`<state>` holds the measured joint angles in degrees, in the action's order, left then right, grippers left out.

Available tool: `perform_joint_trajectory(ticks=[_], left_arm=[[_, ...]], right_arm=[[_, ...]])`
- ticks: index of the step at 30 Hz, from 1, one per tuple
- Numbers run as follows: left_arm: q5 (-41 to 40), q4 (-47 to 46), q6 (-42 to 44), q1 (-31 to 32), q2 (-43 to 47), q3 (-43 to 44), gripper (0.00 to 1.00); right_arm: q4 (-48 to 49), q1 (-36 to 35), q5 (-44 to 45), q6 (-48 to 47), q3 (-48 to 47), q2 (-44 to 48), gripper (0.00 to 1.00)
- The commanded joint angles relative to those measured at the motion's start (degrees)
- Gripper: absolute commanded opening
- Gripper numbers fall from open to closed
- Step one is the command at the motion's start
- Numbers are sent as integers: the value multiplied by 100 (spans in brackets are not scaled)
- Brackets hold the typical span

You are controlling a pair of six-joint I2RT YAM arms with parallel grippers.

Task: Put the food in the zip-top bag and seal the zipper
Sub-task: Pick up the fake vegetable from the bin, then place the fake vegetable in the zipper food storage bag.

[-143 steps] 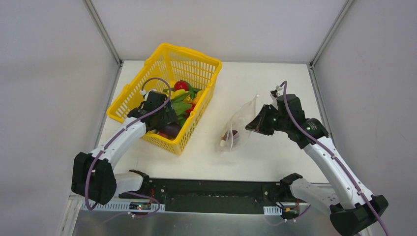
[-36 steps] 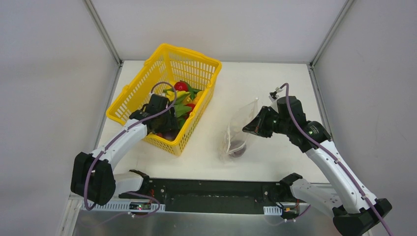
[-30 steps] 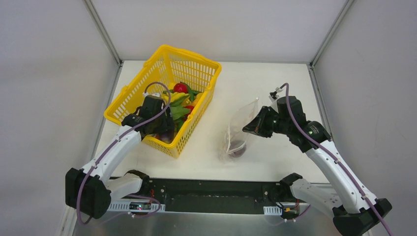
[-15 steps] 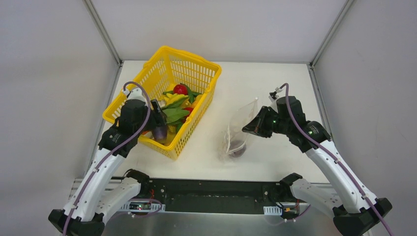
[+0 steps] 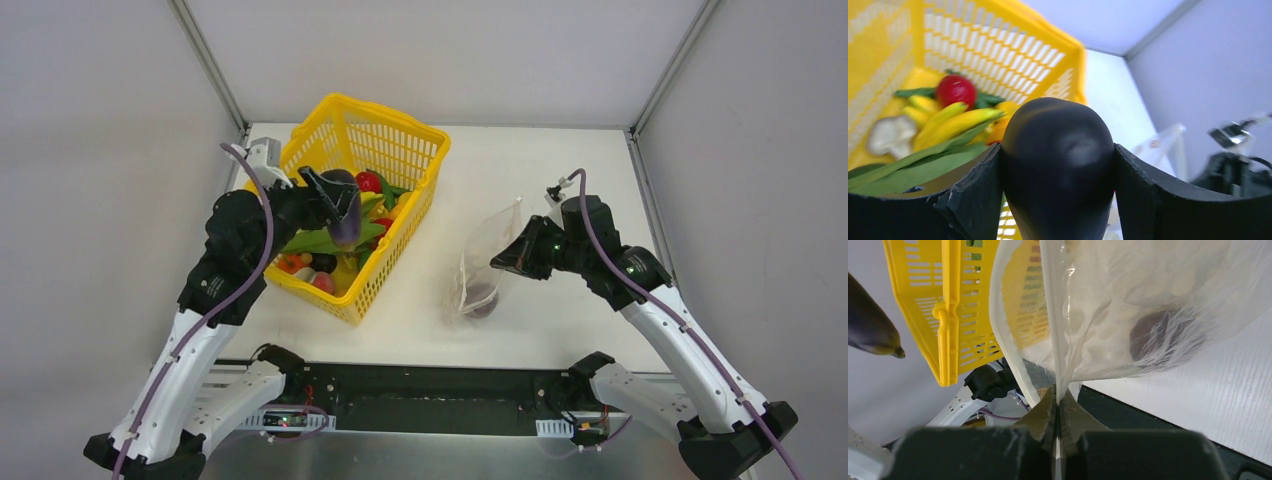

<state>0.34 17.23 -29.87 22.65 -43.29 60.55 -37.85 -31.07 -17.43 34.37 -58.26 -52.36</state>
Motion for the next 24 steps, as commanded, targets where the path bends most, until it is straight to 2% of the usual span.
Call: perform_joint_trajectory(ticks=[1, 7, 11, 18, 24], left_arm=[[710, -1468, -117, 738, -153, 261, 5], [747, -3321, 109, 2194, -900, 54, 7], [280, -4461, 776, 2943, -1459, -146, 8], [-651, -6045, 1262, 3692, -2390, -519, 7], [-1405, -6863, 1522, 3988, -2873, -872, 6]], right_arm=[[314, -48, -27, 125, -80, 48, 0], [436, -76, -85, 210, -130, 64, 0], [481, -90, -93, 256, -126, 137, 0], [676, -100, -160, 425, -14, 243, 0], [902, -96, -98, 610, 25, 385, 0]])
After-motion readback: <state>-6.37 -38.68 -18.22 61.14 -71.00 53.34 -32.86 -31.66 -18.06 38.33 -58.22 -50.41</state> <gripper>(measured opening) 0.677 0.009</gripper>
